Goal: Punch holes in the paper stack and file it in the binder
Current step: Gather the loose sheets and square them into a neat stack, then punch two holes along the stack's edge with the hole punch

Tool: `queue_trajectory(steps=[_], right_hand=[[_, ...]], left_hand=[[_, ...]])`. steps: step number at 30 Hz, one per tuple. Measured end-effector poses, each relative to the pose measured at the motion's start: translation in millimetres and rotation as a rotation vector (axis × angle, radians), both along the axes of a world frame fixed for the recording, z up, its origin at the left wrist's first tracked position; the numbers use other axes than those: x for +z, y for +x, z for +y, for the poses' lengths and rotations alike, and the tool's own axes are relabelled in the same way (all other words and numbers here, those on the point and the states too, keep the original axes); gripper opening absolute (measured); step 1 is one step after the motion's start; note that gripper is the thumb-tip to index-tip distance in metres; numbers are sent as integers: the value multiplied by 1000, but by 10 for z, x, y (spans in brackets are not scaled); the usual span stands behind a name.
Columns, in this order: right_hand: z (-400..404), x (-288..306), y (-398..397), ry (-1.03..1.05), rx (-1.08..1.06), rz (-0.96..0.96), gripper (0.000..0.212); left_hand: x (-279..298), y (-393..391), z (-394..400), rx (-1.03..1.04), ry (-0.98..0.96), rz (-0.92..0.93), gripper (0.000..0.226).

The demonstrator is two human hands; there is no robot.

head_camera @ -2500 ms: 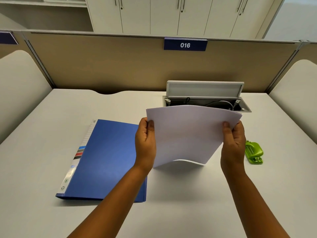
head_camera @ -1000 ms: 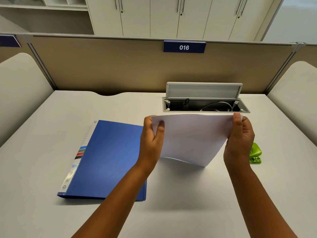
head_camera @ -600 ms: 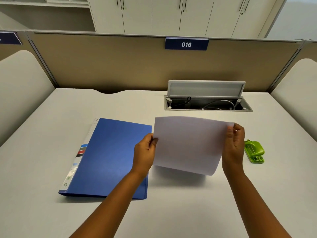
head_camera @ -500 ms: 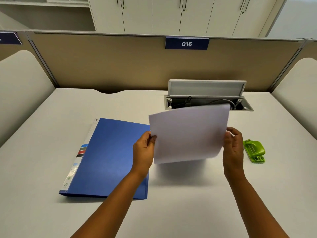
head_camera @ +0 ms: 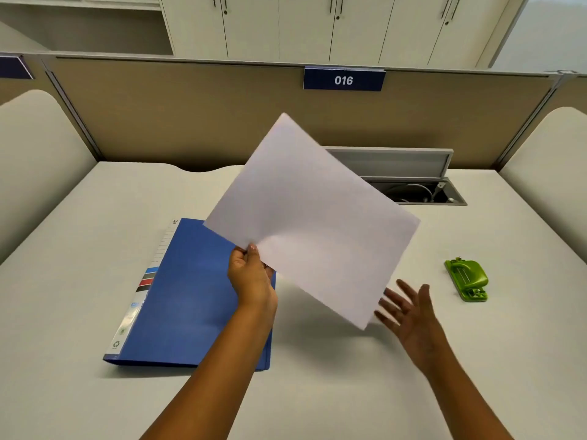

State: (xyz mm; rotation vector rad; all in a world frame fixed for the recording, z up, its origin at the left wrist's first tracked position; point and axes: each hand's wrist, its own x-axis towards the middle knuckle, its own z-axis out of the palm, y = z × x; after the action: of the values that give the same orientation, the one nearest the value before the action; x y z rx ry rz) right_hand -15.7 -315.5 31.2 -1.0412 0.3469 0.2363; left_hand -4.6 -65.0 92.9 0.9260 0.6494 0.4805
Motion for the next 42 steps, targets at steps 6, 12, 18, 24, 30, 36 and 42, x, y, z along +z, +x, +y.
queue_trajectory(steps=[6, 12, 18, 24, 30, 36, 42], right_hand=[[596, -164, -339, 170, 151, 37, 71], [892, -117, -274, 55, 18, 91, 34], [750, -197, -165, -297, -36, 232, 14], [596, -290, -90, -414, 14, 306, 14], [507, -306, -6, -389, 42, 294, 7], [359, -278, 55, -664, 176, 283, 29], [-224, -189, 349, -1363, -14, 68, 41]], left_hand=[[-274, 24, -144, 89, -161, 175, 28], [-573, -53, -300, 56, -100, 346, 30], [-776, -289, -392, -33, -171, 420, 13], [-869, -449, -442, -102, -274, 487, 18], [-897, -509, -506, -244, -408, 483, 39], [-942, -500, -548, -221, -465, 466, 38], [-943, -495, -519, -268, -466, 483, 39]])
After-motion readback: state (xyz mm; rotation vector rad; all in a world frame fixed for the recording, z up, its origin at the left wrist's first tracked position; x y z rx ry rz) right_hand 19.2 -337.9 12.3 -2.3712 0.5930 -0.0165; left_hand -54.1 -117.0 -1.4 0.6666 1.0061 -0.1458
